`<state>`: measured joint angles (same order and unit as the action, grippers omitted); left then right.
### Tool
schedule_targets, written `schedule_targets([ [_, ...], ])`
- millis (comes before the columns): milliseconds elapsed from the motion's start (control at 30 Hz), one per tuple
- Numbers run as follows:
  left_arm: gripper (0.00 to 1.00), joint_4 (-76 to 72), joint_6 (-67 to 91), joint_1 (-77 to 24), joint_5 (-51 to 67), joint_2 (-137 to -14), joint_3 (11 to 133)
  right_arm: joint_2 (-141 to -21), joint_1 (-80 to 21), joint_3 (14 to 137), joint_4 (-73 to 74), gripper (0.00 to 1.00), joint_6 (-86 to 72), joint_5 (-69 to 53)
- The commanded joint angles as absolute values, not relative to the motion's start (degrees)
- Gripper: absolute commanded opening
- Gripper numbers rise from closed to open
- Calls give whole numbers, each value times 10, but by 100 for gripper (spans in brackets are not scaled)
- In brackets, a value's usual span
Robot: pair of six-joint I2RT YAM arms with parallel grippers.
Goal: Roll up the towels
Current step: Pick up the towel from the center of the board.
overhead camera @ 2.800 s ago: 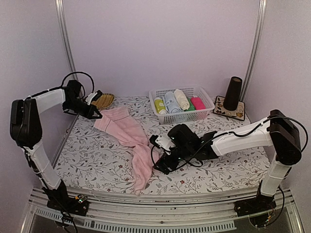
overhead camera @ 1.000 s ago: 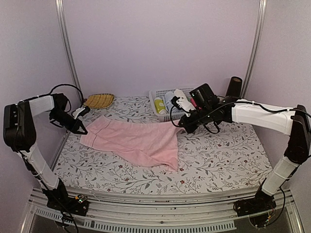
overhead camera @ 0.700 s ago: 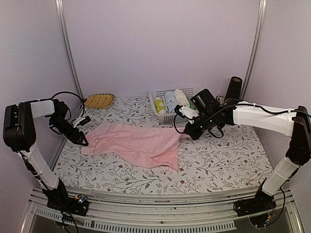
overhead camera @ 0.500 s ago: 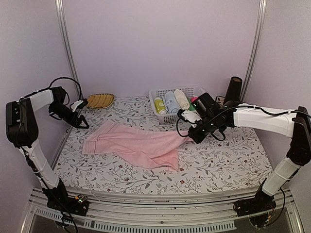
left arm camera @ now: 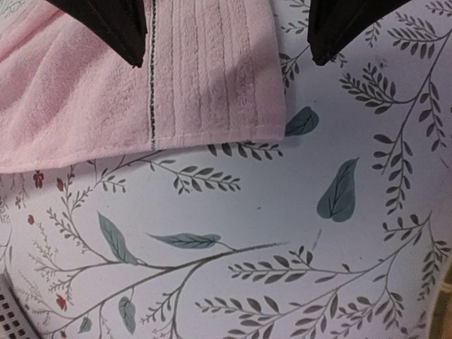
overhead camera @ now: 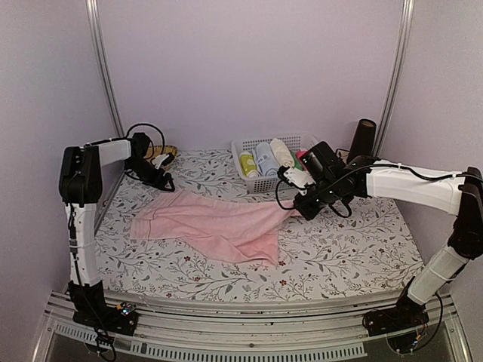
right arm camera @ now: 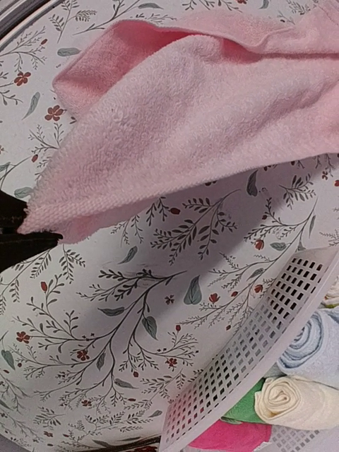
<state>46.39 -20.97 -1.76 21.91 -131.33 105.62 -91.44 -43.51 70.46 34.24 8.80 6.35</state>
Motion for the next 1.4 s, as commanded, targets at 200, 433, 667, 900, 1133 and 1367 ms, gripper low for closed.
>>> schedule_targets([
  [200, 76, 389, -138, -31, 155, -1349, 1094, -896, -452, 677, 318, 4, 76, 70],
  [433, 66, 428, -154, -43, 187, -1398, 1126, -897, -457, 677, 319, 4, 78, 75],
  [667, 58, 448, -164, -46, 194, -1411, 1129, -882, -458, 681, 322, 4, 79, 78],
  [900, 42, 468, -183, -53, 206, -1410, 1116, -872, -458, 680, 322, 4, 80, 82],
  [1133, 40, 488, -199, -55, 237, -1402, 1098, -867, -458, 679, 319, 4, 81, 81],
  [1367, 26, 480, -200, -71, 196, -1412, 1082, -868, -458, 679, 320, 4, 82, 81],
])
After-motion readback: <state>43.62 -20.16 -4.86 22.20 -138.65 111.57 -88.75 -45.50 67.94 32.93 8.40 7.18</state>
